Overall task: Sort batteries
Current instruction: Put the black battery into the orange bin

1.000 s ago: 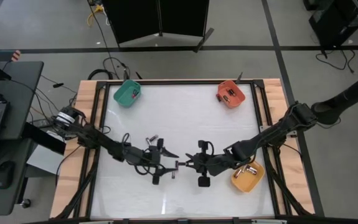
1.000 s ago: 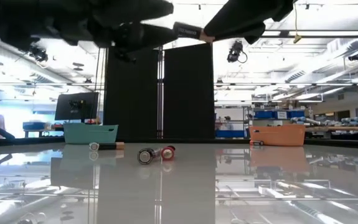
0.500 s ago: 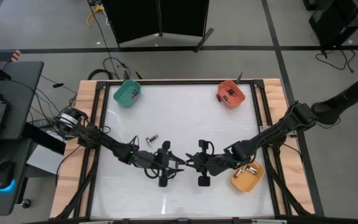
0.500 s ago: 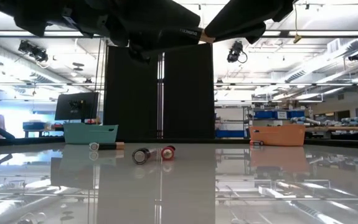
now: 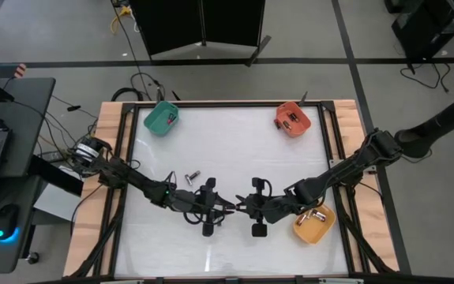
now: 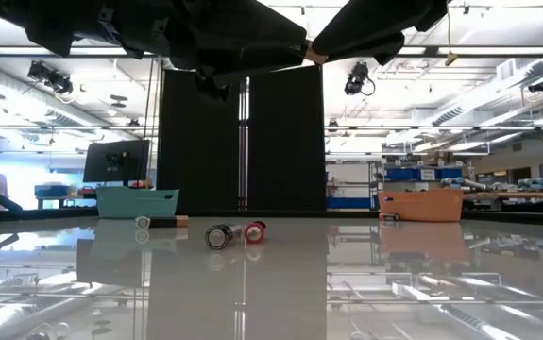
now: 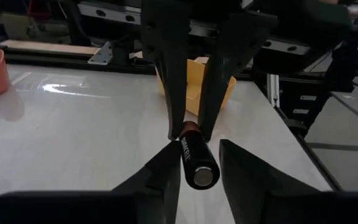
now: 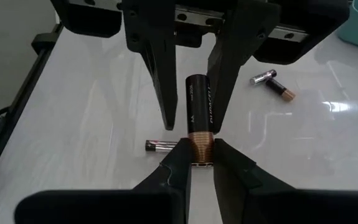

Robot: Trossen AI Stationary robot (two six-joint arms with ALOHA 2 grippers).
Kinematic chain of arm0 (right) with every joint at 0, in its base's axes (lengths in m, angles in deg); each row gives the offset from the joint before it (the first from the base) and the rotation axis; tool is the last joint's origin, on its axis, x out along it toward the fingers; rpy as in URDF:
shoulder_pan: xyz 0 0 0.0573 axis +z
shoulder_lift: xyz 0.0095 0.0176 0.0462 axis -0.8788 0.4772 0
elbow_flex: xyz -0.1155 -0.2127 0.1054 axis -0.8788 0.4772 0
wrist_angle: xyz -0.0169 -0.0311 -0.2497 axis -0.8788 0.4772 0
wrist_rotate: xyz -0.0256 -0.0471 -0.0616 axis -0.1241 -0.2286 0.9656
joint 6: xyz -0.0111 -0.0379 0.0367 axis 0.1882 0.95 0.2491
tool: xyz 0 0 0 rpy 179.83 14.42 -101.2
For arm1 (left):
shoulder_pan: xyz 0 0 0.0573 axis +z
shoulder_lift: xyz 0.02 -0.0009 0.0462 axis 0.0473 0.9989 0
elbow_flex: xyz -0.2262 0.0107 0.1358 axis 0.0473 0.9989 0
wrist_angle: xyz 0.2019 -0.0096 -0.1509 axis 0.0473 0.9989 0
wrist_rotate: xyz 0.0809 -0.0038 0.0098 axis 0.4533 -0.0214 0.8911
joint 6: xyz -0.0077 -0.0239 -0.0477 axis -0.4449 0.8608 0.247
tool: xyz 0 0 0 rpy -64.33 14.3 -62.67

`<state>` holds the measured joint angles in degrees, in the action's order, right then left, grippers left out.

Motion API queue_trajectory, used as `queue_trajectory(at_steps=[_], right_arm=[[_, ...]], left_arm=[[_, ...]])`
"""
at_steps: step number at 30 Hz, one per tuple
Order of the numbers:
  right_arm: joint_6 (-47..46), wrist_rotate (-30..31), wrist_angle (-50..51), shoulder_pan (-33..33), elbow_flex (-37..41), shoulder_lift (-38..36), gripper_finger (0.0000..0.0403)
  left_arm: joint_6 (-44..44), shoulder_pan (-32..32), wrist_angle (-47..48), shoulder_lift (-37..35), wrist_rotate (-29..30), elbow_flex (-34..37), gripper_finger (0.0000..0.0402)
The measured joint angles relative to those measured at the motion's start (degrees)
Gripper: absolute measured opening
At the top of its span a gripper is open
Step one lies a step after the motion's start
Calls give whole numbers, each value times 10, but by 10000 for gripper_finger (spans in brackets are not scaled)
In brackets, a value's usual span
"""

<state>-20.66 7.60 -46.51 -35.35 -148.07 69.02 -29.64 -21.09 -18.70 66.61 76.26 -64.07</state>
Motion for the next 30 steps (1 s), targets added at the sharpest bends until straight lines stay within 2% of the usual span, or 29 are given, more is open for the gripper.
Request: queue_trajectory(at_steps=[9,13,16,23,30], right_arm=[[7,4,12,-4,0,0,56],[12,3,14,-10,0,0,71],[28,4,18,-13,1,-5,97],[27,60,110,-33,1,-70,165],[23,144,246,-82,1,-161,193]], left_arm=[[25,14,1,0,-2,0,55],[23,20,2,0,1,1,55],[21,33,-5,0,-9,0,55],[20,116,-31,-1,-107,-1,55],[24,253,-62,-1,-262,-5,55]])
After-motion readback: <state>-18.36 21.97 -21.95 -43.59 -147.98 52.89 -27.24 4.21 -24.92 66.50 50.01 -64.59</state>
